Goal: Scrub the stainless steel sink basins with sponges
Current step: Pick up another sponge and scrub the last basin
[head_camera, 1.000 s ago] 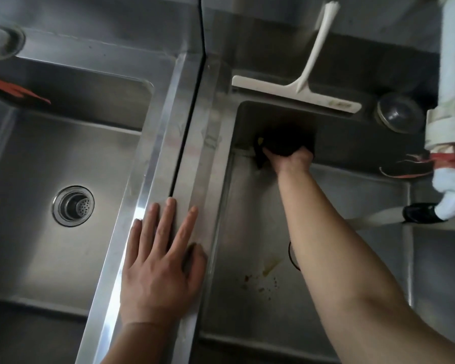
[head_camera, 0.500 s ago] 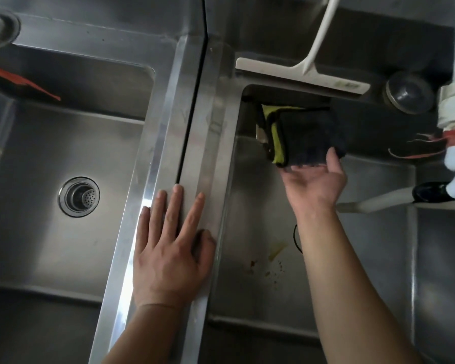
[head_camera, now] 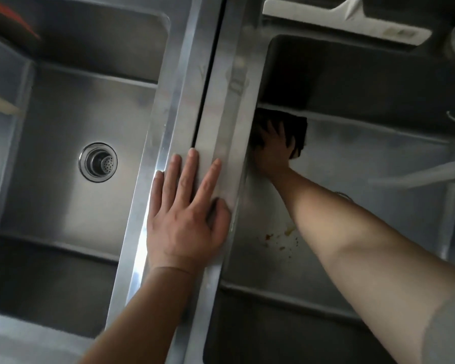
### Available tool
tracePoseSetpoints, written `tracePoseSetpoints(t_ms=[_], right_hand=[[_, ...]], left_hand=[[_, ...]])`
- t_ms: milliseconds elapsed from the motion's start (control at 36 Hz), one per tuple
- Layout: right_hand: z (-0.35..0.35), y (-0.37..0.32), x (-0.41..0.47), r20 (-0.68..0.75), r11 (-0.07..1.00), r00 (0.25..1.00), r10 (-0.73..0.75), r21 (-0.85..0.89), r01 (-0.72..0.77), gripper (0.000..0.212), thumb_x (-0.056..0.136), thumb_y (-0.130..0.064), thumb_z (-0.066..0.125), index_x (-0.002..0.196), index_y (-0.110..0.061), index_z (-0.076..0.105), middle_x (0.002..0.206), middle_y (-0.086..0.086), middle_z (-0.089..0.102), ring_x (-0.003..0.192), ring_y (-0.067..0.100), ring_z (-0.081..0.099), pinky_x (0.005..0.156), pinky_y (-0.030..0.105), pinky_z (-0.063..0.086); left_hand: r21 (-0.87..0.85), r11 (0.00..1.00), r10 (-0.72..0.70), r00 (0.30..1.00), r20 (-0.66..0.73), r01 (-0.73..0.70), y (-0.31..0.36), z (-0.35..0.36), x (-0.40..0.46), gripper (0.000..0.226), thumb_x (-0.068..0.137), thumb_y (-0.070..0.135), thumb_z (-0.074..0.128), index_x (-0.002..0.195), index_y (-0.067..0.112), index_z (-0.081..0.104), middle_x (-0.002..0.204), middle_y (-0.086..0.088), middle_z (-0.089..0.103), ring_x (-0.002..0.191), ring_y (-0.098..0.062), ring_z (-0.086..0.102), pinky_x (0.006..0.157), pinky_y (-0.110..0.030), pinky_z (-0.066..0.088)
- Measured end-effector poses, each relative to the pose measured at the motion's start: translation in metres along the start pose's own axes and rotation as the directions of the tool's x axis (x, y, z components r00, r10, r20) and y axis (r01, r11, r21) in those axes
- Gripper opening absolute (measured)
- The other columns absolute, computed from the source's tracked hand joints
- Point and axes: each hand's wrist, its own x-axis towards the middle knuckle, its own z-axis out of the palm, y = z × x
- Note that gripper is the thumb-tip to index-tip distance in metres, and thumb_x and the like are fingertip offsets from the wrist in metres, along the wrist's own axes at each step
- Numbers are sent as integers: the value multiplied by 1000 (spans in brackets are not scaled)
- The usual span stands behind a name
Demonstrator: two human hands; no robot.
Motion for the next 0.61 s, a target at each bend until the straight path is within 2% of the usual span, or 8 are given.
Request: tracePoseSetpoints(t_ms=[139,250,333,417,500,528,611], right_hand=[[19,21,-68,142,978,979,-149,-125,167,62,91,-28,58,150,-28,41,164,2,24,154,30,5,119,60,1],[32,48,-150,323,914,891,-319,-143,379,60,90,-18,61,147,-27,47,163,4,27,154,33,7,117,62,1],[42,61,-202,467,832,770,-435,-118,542,59,89,-15,58,146,-27,49,162,4,28,154,34,5,117,62,-3],[48,70,-234,624,692,591,-511,-109,714,57,86,-20,59,142,-30,54,162,0,29,154,30,4,118,62,-8],[48,72,-248,783,525,382,-491,-84,847,55,86,-27,62,140,-32,55,163,-3,25,154,25,-3,118,61,-10],[47,70,-249,815,482,335,-472,-80,872,54,86,-26,62,140,-33,55,164,-4,24,154,23,-5,118,60,-11],[41,61,-248,860,440,289,-420,-85,894,49,90,-25,59,138,-33,56,163,-6,25,154,21,-5,119,60,-8]], left_hand=[[29,999,12,1000,15,-12,-1,-1,-2,62,95,40,47,155,30,34,164,-7,25,154,-28,14,125,-45,10],[38,999,9,999,31,-10,2,-2,-3,62,95,40,46,155,30,33,164,-8,25,153,-30,14,125,-46,11],[40,999,7,1000,13,-7,2,-3,-3,62,94,39,46,154,31,34,164,-7,26,153,-29,16,125,-46,12],[34,999,11,1000,-8,-10,-1,-1,-4,62,94,39,47,154,32,34,163,-7,27,153,-29,17,125,-46,12],[26,1000,14,1000,-23,-13,-1,2,-5,62,94,38,48,154,33,34,163,-7,28,152,-30,18,125,-46,13],[22,1000,18,999,-35,-17,0,2,-5,62,93,37,48,154,32,35,163,-7,29,152,-30,19,124,-46,13],[18,1000,26,999,-41,-25,0,3,-5,62,93,36,49,153,31,35,162,-8,29,152,-31,20,124,-47,15]])
